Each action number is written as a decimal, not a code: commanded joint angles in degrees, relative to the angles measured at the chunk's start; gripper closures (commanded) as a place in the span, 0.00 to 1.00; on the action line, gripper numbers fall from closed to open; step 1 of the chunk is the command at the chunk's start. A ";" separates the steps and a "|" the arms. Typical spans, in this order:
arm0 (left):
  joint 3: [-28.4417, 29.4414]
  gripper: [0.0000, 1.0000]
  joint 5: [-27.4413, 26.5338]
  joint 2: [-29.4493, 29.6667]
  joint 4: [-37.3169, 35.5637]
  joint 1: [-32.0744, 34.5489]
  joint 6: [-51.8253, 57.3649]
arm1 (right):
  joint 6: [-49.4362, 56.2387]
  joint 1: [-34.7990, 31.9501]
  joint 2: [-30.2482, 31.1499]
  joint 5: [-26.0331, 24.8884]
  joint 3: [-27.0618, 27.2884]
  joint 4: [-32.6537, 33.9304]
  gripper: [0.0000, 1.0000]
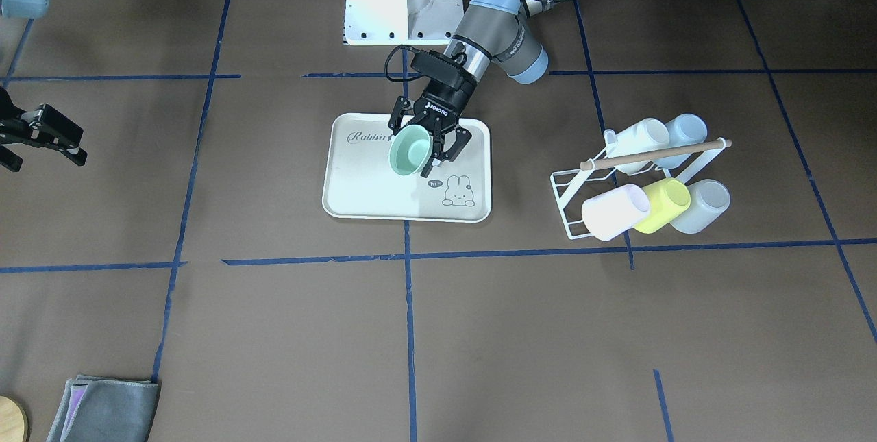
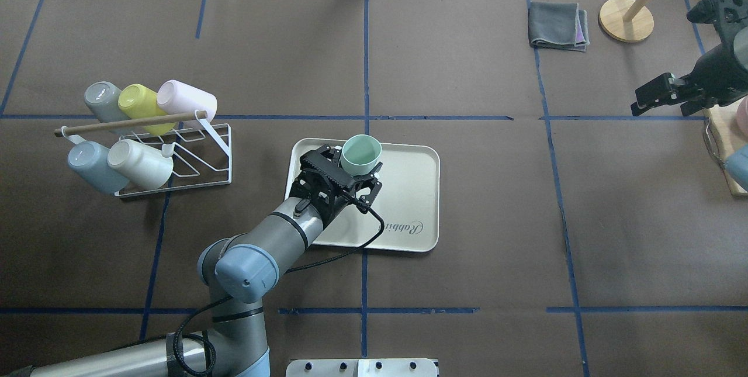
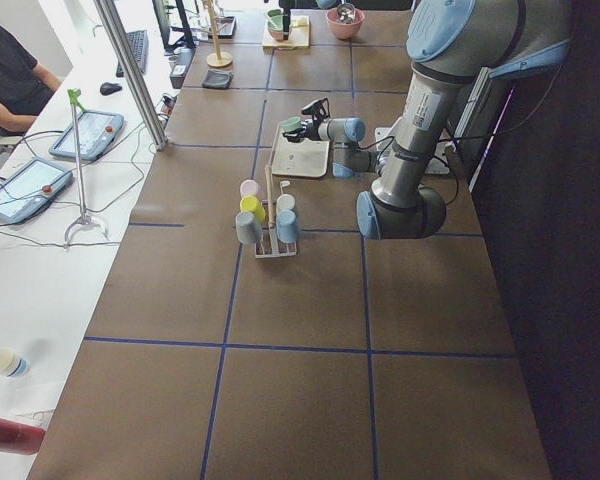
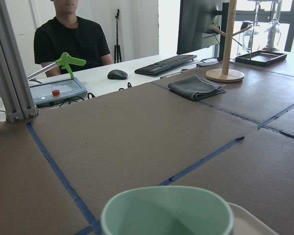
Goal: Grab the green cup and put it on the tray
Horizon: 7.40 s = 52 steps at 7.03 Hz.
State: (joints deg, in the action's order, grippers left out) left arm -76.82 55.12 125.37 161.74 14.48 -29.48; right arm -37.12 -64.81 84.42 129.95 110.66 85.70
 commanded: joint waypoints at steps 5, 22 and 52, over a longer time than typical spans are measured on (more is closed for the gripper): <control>1.76 0.44 -0.36 0.58 -0.81 -0.06 0.47 | -0.06 -0.15 0.22 -0.05 -0.09 0.00 0.00; -24.85 0.00 10.05 -5.98 -23.49 11.58 3.20 | 0.29 -1.28 0.22 0.03 -0.09 0.17 0.00; -6.52 0.00 81.02 -30.88 -80.94 80.10 43.72 | 39.32 -29.93 8.39 9.88 -20.13 5.01 0.00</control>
State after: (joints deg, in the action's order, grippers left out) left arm -85.20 136.43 94.46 76.63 94.88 15.29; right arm 2.16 -93.79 92.44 139.66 90.57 90.68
